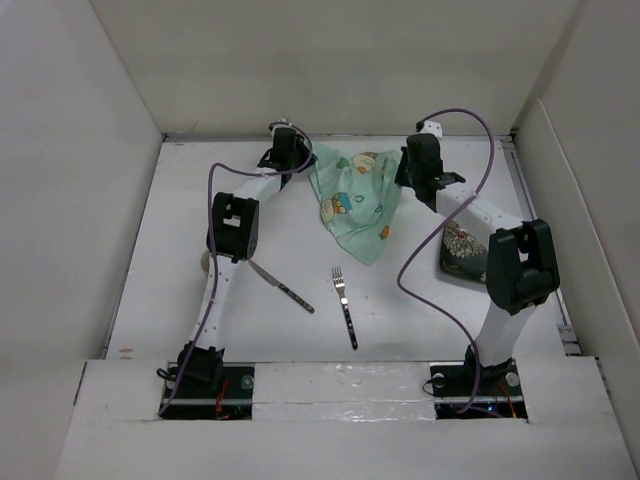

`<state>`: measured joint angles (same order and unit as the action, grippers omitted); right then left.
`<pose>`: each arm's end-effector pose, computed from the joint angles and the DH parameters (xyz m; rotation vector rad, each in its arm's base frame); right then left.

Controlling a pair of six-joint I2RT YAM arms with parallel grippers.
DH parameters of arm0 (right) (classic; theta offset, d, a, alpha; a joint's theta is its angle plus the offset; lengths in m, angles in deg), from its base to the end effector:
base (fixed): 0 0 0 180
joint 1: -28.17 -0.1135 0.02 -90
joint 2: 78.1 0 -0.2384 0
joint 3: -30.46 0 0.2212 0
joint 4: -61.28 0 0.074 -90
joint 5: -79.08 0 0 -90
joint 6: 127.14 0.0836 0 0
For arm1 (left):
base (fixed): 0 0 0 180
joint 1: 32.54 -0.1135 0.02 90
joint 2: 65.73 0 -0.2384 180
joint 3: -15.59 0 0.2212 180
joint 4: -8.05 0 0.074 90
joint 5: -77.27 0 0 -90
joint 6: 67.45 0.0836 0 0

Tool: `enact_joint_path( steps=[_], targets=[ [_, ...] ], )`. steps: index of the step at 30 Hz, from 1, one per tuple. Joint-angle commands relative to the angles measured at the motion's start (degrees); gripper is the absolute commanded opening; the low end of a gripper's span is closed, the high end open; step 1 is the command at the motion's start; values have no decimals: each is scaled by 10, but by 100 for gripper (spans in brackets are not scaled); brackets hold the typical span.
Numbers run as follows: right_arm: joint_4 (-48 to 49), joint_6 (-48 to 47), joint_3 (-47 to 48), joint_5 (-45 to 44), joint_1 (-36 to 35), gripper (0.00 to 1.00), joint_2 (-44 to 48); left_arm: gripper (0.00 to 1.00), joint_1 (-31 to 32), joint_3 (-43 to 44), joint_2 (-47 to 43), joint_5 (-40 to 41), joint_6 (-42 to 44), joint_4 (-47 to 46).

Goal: Set the dinner table for one person

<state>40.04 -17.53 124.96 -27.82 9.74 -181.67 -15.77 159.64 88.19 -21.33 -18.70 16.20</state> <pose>0.4131 0.1120 0.2327 0.1976 2.0667 0.0963 0.5719 -0.1854 0.1319 -0.3119 1.9439 -0.8217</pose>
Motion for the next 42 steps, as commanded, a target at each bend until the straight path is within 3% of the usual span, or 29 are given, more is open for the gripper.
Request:
enact_joint_path(
  steps=[1, 3, 6, 7, 12, 17, 21, 26, 30, 32, 35, 37, 38, 41, 42],
  targets=[
    [27, -12, 25, 5, 10, 0, 37, 0, 2, -75, -148, -13, 7, -52],
    [23, -16, 42, 18, 16, 0, 40, 0, 2, -105, -195, -5, 33, -62],
    [16, -27, 94, 25, 22, 0, 58, 0, -9, -233, -372, 31, 58, -96],
    [16, -27, 94, 25, 22, 0, 63, 0, -9, -234, -373, 31, 58, -96],
    [-6, -20, 148, 85, 50, 0, 79, 0, -14, -388, -561, 70, 75, -160],
    [-3, -17, 161, 96, 50, 0, 110, 0, -14, -465, -658, 109, 80, -167],
    [-43, -14, 232, 127, 64, 0, 60, 0, 15, -542, -759, 156, 100, -182],
    [-88, -2, 320, 157, 98, 0, -67, 0, 27, -649, -787, 157, 71, -204],
    [-122, -12, 408, 165, 110, 0, -183, 0, 27, -749, -731, 141, 71, -256],
    [-149, -13, 465, 183, 110, 0, -241, 0, 36, -764, -698, 112, 74, -277],
    [-144, -7, 469, 176, 115, 0, -263, 3, 76, -766, -649, 146, 101, -266],
    [-139, 0, 460, 150, 121, 12, -261, 17, 95, -766, -642, 144, 107, -257],
    [-139, 1, 447, 142, 121, 29, -255, 21, 95, -770, -644, 140, 105, -257],
    [-138, 5, 401, 89, 121, 61, -224, 41, 102, -786, -661, 133, 86, -238],
    [-134, 5, 382, 83, 121, 64, -197, 45, 102, -788, -675, 153, 83, -227]
  ],
)
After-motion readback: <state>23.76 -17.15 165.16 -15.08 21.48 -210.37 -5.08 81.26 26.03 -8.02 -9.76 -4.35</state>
